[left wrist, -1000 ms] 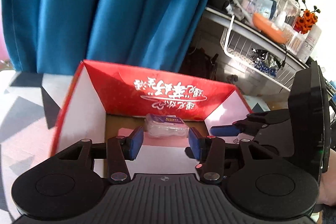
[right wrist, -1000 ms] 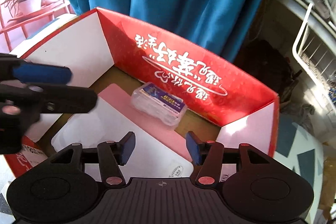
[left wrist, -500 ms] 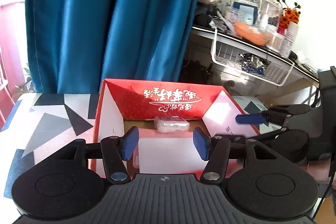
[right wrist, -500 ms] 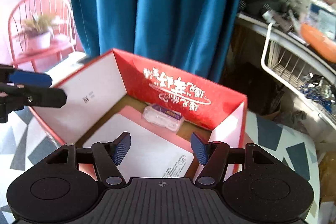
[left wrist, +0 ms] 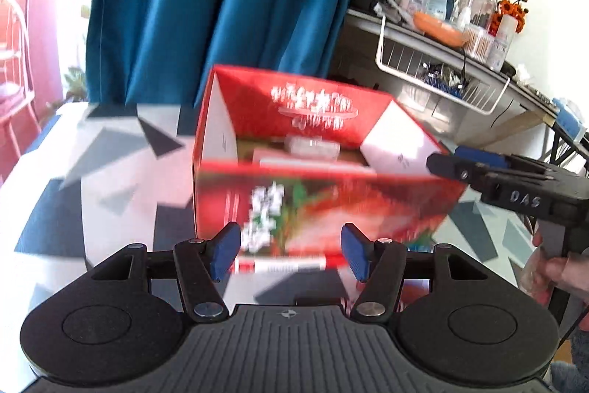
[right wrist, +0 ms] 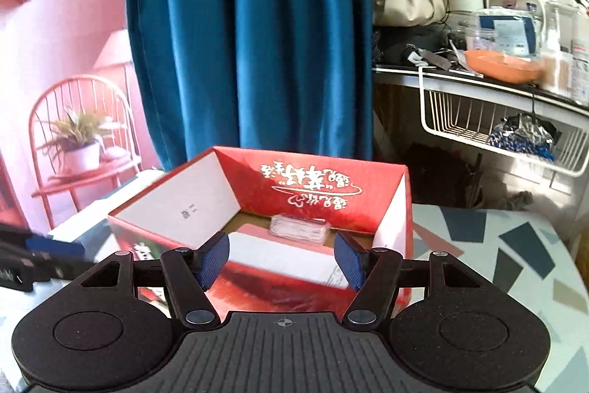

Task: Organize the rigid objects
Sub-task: 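Withdraw both grippers from the box toward the checkered pen on the table, then close both grippers on the black-and-pink checkered pen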

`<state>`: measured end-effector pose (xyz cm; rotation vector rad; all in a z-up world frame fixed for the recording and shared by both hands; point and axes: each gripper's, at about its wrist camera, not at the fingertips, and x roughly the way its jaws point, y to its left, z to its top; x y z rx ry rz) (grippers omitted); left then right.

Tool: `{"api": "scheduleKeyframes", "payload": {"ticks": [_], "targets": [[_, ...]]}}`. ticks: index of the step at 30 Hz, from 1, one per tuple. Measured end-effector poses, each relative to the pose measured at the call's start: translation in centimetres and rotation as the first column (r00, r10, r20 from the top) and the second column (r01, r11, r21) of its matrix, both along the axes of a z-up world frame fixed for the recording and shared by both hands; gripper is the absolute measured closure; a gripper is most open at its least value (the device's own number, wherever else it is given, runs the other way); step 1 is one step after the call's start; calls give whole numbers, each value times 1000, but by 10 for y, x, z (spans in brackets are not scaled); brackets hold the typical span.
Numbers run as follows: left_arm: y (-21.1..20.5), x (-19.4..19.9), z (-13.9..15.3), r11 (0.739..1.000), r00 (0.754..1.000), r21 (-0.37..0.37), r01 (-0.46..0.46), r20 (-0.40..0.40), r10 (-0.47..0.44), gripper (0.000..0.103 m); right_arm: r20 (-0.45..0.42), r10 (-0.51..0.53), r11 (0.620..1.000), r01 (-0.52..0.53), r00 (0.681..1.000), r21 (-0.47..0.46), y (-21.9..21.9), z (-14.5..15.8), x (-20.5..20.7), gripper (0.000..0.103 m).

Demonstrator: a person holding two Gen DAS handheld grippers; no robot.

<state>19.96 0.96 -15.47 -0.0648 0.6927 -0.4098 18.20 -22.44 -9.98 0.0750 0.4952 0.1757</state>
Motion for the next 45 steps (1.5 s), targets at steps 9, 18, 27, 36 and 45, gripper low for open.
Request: {"api": "scheduleKeyframes", "payload": {"ticks": [9, 18, 27, 36, 45], "targets": [[3, -18, -33, 1000, 998, -12, -22, -65, 21, 40, -5, 14, 1000, -14, 1000, 10, 15, -32, -45, 43], [6, -26, -56, 998, 991, -17, -68, -116, 66, 40, -148, 71, 997, -72, 986, -1, 35, -85, -64, 48], [9, -29, -65, 997, 989, -1, -81, -121, 80, 40, -216, 97, 995, -93, 972, 28, 35, -105, -64, 50], [-13, -15, -58, 1000, 994, -19, 8, -113, -10, 42, -250, 111, 994, -103, 962, 47, 35, -111, -61, 56], [-37, 16, -68, 998, 983, -22, 51, -173, -54, 55, -274, 111, 993, -98, 955, 59, 30, -118, -59, 68]]}}
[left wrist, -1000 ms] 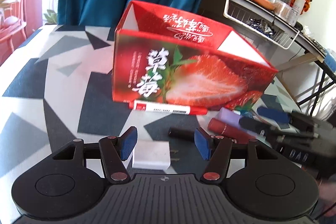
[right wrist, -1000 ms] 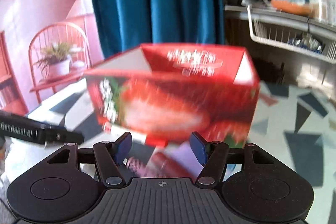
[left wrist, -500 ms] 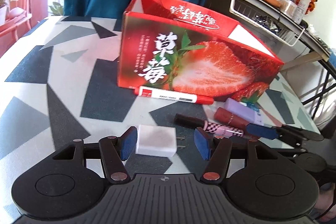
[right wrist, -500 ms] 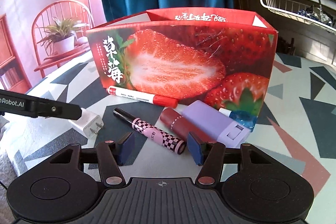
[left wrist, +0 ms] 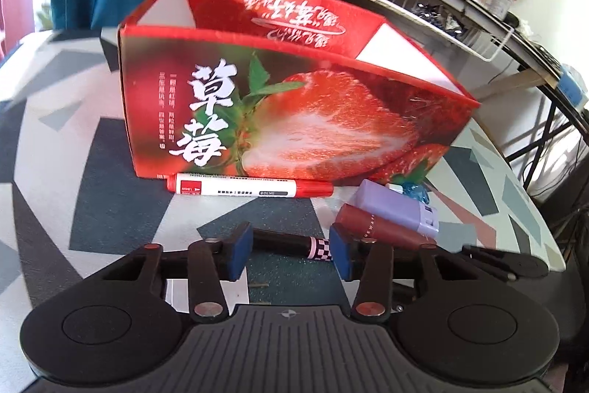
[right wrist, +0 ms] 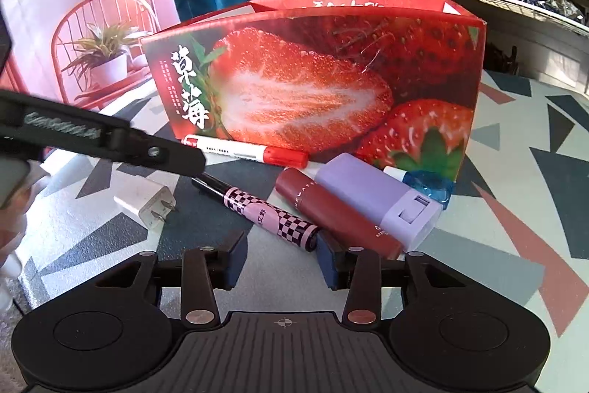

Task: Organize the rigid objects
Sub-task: 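Close both grippers on the black-and-pink checkered pen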

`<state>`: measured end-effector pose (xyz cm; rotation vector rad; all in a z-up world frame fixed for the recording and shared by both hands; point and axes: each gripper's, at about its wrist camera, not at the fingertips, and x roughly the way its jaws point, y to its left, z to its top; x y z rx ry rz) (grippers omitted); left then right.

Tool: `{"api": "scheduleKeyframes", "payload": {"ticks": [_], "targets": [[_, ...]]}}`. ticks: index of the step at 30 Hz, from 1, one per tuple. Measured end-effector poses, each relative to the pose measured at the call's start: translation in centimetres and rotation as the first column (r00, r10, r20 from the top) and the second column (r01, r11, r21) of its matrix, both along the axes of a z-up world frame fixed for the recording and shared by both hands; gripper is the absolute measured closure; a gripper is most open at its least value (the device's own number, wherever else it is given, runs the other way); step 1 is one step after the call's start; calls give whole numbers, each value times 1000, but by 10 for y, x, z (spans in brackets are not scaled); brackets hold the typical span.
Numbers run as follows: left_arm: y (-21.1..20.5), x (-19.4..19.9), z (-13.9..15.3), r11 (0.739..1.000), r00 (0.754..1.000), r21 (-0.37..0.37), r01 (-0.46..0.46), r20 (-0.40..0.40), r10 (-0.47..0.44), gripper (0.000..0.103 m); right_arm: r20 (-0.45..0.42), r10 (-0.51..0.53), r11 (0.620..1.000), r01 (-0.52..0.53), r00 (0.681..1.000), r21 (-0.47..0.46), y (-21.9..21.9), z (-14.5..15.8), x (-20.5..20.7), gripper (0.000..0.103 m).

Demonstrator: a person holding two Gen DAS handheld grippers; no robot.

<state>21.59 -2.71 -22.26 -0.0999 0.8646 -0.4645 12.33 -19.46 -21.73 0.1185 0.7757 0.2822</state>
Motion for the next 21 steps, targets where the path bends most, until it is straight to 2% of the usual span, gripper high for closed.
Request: {"api": "scheduleKeyframes", "payload": {"ticks": [14, 21], "targets": [[-3, 28, -21, 999, 996, 36, -11, -83, 14, 55, -11, -3, 1000, 3, 1000, 19, -5, -3, 4, 75], [-8, 20, -21, 999, 998, 51, 1, -65, 2, 55, -21, -14, 999, 14, 1000, 40, -7, -3, 5, 75]]}}
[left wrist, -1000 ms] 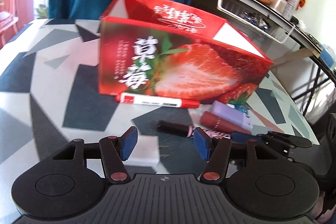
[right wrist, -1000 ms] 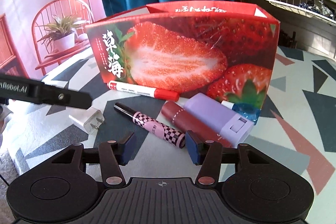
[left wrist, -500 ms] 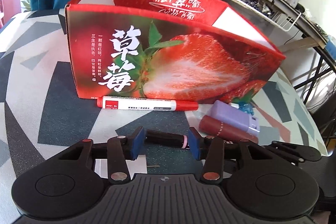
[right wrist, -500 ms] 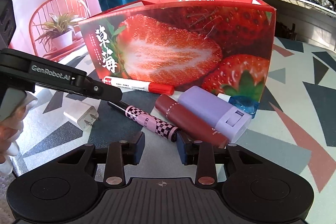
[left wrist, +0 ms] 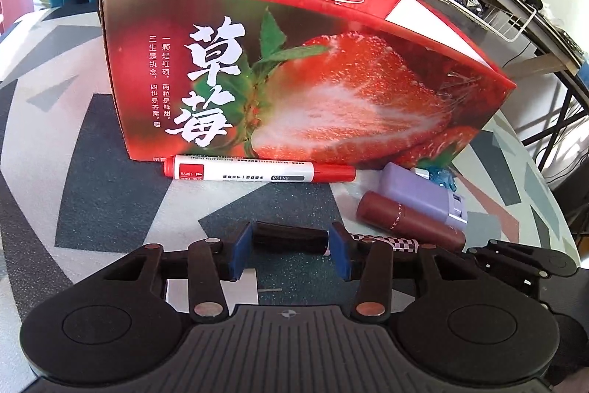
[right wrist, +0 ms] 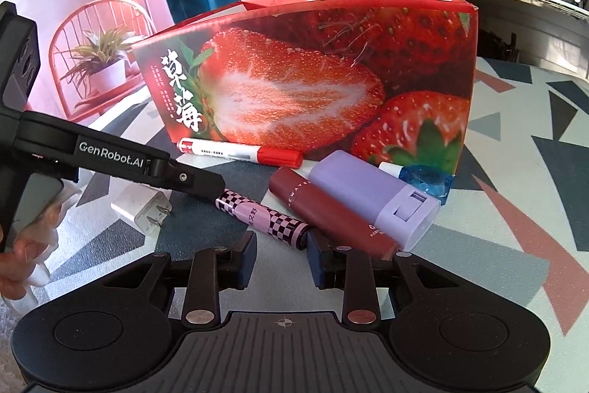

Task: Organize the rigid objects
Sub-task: 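Close both grippers on the black-and-pink checkered pen, then lift the checkered pen and lower it into the box onto the white card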

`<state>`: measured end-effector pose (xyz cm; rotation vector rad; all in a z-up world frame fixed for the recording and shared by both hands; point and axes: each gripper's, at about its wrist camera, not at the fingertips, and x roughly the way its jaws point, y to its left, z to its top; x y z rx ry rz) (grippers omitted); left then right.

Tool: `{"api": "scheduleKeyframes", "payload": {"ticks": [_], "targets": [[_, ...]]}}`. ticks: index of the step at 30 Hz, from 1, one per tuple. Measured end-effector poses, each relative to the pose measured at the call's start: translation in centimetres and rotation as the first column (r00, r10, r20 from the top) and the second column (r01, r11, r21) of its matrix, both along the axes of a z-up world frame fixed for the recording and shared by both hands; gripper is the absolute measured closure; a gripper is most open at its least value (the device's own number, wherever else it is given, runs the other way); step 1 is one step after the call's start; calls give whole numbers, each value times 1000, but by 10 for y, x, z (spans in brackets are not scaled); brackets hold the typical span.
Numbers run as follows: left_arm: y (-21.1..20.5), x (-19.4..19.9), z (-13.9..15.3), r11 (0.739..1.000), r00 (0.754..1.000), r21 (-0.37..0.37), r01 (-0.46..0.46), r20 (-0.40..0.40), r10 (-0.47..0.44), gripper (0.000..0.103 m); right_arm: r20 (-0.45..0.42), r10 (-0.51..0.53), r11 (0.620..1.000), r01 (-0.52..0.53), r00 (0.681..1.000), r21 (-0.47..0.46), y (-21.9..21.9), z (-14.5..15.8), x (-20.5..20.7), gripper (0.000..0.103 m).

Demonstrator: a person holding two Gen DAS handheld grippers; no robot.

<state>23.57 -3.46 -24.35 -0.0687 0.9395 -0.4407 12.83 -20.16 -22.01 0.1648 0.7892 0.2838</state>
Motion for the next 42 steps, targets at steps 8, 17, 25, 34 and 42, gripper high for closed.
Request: {"api": "scheduleKeyframes", "payload": {"ticks": [8, 17, 25, 34, 42], "targets": [[-2, -15, 9, 1000, 999, 13, -2, 52, 1, 55, 18, -6, 1000, 7, 1000, -18, 3, 7, -3, 75], [0, -28, 27, 1000, 995, -14, 0, 97, 2, 55, 75, -26, 999, 28, 997, -28, 0, 22, -7, 75], [-5, -36, 58, 1000, 972, -22, 1, 233, 4, 55, 166, -29, 997, 40, 986, -67, 4, 47, -8, 75], [-9, -38, 88, 999, 944, -43, -11, 329, 24, 55, 298, -16, 991, 55, 955, -123, 5, 88, 2, 75], [-10, -7, 112, 995, 942, -89, -41, 327, 68, 55, 335, -21, 993, 59, 942, -103, -7, 120, 44, 74]]}}
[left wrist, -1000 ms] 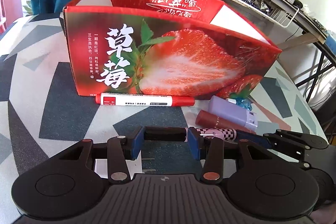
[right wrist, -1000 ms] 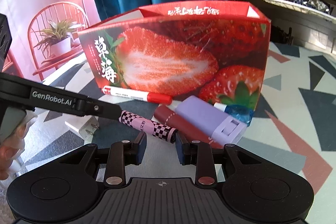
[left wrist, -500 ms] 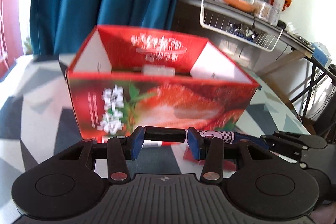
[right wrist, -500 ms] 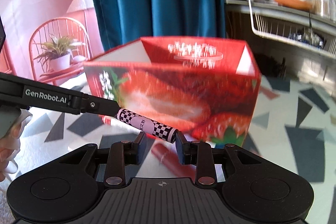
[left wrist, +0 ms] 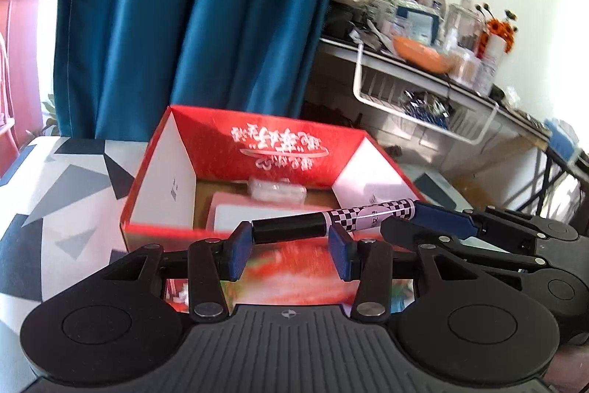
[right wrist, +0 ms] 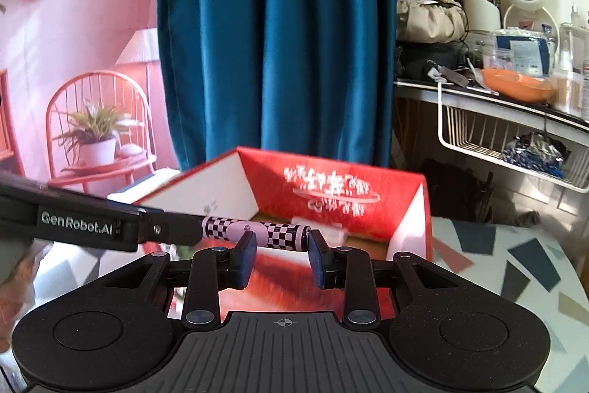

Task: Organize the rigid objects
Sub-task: 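Lift the checkered pen and lower it into the box onto the white card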

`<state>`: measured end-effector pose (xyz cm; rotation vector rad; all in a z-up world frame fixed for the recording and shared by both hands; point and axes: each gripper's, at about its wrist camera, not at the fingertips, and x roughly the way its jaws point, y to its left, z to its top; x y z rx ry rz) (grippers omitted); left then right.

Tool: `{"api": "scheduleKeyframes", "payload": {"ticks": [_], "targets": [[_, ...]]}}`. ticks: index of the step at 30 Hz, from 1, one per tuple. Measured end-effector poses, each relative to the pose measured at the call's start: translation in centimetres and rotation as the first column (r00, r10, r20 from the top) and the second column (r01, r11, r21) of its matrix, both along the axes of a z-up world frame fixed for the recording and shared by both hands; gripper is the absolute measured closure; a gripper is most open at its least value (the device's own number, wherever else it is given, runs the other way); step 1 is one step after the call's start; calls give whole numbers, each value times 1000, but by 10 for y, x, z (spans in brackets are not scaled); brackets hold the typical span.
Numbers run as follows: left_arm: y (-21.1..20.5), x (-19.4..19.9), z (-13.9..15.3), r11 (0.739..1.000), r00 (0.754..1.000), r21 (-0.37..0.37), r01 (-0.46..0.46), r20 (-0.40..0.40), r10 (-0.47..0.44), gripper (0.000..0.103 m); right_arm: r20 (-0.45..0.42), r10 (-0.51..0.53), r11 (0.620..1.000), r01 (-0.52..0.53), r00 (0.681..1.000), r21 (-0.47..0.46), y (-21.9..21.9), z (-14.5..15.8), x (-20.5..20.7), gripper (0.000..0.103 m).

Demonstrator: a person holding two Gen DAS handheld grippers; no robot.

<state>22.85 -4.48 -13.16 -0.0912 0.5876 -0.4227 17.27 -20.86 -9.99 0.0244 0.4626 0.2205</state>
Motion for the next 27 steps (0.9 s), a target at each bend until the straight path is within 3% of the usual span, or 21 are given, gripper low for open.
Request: {"api": "scheduleKeyframes", "payload": {"ticks": [4, 8, 14, 20, 27], "targets": [[-4, 30, 4, 1000, 1000, 0, -6, -29, 6, 55, -58, 12, 1000, -11, 998, 21, -10, 5, 38, 74], [-7, 65, -1, 1000, 993, -28, 6, -113, -9, 56, -147, 6, 1000, -2, 989, 24, -18, -4, 78, 74], [-17, 104, -18, 999, 979, 0, 32, -204, -31, 56, -313, -10, 997, 32, 950, 63, -29, -34, 127, 73], [-26, 121, -35, 996, 967, 63, 68, -251, -50, 56, -436, -48, 994, 87, 899, 70, -30, -50, 150, 74], [-29, 132, -47, 993, 960, 97, 65, -279, -36, 56, -503, -50, 992, 102, 863, 77, -30, -59, 164, 74]]}}
